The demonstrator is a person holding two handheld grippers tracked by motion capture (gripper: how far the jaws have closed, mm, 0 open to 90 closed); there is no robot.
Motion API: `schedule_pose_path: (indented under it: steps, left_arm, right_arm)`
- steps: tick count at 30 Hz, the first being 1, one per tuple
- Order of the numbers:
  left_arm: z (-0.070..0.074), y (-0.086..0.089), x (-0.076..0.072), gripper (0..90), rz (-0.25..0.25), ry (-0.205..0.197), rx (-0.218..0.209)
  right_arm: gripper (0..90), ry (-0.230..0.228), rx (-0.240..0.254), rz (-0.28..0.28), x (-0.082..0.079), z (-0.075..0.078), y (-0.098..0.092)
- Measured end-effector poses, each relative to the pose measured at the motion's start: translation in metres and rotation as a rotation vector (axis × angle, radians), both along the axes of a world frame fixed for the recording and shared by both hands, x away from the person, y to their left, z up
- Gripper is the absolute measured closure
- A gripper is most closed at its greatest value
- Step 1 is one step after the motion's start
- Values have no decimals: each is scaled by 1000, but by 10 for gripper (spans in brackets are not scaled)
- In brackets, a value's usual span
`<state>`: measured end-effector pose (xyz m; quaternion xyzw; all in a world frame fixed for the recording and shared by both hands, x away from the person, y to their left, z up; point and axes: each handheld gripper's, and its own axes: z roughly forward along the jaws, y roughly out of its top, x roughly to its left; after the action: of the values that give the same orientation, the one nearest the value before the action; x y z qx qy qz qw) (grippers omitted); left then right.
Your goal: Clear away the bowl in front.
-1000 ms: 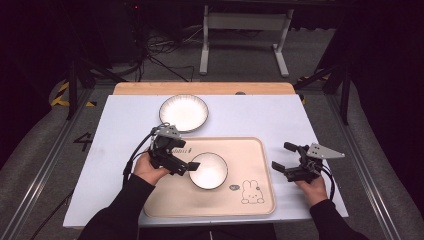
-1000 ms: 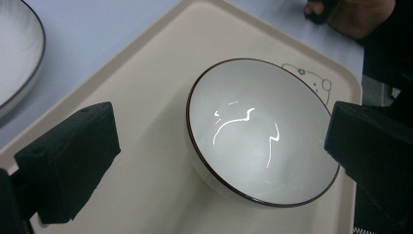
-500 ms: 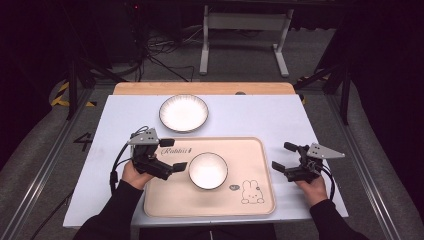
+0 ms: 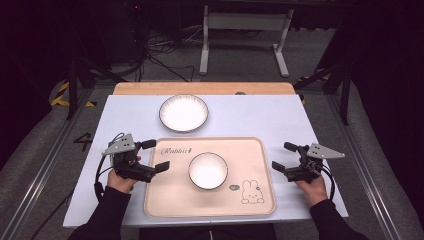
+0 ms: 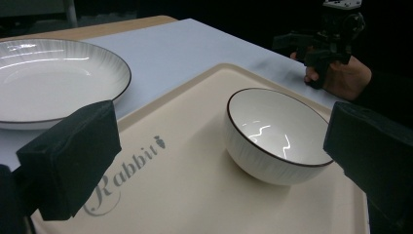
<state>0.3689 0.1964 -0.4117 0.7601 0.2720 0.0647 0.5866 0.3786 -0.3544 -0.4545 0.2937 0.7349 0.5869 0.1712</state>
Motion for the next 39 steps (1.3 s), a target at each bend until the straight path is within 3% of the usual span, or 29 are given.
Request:
schedule_pose_path:
  steps: [2, 8, 16, 20, 26, 31, 36, 39]
  left_arm:
    - [-4, 6, -3, 4, 12, -22, -30]
    - [-13, 19, -9, 4, 43, -42, -62]
    - [-25, 31, -14, 4, 76, -42, -37]
    - [-30, 36, -17, 3, 95, -48, -60]
    - [-39, 38, -19, 1, 119, -90, -89]
    - [-47, 36, -16, 1, 109, -92, -74]
    - [-49, 38, -17, 1, 137, -127, -98]
    - [-50, 38, -17, 1, 145, -126, -93]
  right_arm:
    - [16, -1, 0, 0, 0, 0, 0]
    - [16, -1, 1, 1, 0, 0, 0]
    - [16, -2, 0, 1, 0, 0, 0]
    - [16, -1, 0, 0, 0, 0, 0]
    - [16, -2, 0, 1, 0, 0, 0]
    - [16, -2, 0, 1, 0, 0, 0]
    - [16, -4, 0, 4, 0, 0, 0]
    - [16, -3, -1, 3, 0, 0, 0]
